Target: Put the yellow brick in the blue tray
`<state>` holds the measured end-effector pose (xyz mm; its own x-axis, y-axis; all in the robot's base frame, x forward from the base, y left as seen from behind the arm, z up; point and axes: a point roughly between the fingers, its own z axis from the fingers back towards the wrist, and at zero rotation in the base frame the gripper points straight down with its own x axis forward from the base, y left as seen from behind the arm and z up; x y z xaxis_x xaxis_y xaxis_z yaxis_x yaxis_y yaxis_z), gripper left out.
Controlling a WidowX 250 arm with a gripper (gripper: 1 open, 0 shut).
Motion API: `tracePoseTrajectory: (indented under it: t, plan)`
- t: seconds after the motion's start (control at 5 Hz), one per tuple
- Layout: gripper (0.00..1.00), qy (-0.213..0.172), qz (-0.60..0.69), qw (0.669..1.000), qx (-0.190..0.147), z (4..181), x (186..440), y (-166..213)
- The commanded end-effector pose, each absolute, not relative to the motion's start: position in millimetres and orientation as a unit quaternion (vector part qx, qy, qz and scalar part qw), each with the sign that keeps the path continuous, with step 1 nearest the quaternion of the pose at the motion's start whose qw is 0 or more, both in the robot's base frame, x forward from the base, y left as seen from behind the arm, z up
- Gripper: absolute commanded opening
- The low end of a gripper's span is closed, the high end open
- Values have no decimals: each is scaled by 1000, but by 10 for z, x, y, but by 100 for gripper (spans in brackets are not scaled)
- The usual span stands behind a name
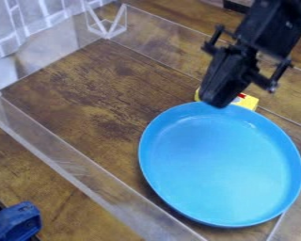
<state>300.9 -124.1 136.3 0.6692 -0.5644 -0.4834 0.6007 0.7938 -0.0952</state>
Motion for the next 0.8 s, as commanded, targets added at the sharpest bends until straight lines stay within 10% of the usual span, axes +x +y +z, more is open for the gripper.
tracePoseTrajectory:
  t: [0.0, 0.6]
  plan:
    - [0, 205, -341, 917, 41, 1628, 2930, -1301]
    - [0, 208, -366, 906, 38, 1627, 2757, -1323]
